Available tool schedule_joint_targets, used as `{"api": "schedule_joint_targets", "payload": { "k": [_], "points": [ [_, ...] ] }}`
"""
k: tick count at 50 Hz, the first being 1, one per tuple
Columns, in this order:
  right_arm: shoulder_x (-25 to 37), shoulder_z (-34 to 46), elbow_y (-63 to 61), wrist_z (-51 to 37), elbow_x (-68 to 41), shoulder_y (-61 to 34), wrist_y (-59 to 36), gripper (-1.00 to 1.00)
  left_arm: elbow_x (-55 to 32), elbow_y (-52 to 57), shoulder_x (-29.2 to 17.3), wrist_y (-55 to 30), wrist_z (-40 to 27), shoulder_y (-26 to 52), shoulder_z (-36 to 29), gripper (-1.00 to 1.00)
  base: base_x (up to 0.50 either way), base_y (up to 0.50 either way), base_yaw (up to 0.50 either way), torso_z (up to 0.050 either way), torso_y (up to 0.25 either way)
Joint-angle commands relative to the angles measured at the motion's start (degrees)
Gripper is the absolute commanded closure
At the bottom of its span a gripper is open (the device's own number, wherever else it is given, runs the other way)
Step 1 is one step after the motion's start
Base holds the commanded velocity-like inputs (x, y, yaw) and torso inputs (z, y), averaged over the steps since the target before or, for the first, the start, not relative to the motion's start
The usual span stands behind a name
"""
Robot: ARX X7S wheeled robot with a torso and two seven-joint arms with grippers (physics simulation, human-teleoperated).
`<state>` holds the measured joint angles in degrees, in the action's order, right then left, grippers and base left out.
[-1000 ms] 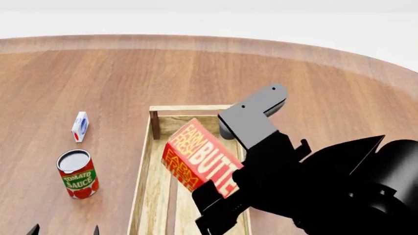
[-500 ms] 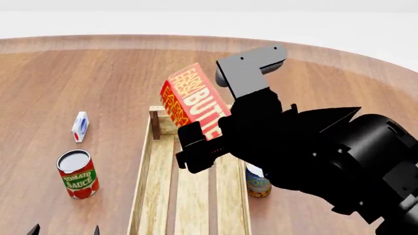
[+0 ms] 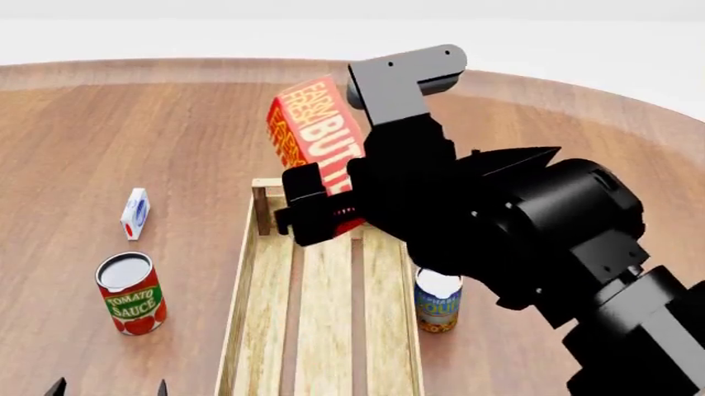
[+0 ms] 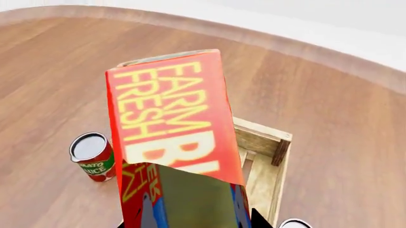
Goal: Pick up the butter and put it in the tray.
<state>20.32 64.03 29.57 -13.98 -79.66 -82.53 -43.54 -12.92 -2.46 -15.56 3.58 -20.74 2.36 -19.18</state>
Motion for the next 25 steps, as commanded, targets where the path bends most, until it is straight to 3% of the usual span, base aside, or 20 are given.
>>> {"api": "schedule_joint_targets", "payload": {
  "k": [1, 17, 25],
  "points": [
    [-4.9, -0.3, 7.0, 3.3, 4.5, -2.0, 0.7, 1.0, -0.2, 0.1, -0.2, 0.0, -0.3, 0.0, -0.1, -1.0, 0.0, 0.0, 0.0, 0.0, 0.0],
    [-11.4, 3.2, 17.5, 8.5, 8.8, -0.4, 3.8, 1.0, -0.5, 0.4, -0.4, 0.1, -0.4, 0.0, -0.3, -1.0, 0.0, 0.0, 0.0, 0.001, 0.001],
    [-11.6, 3.4, 18.1, 9.3, 8.9, 0.2, 3.8, 1.0, -0.6, 0.7, -0.5, 0.1, -0.5, -0.1, -0.5, -1.0, 0.0, 0.0, 0.0, 0.0, 0.001]
  ]
}}
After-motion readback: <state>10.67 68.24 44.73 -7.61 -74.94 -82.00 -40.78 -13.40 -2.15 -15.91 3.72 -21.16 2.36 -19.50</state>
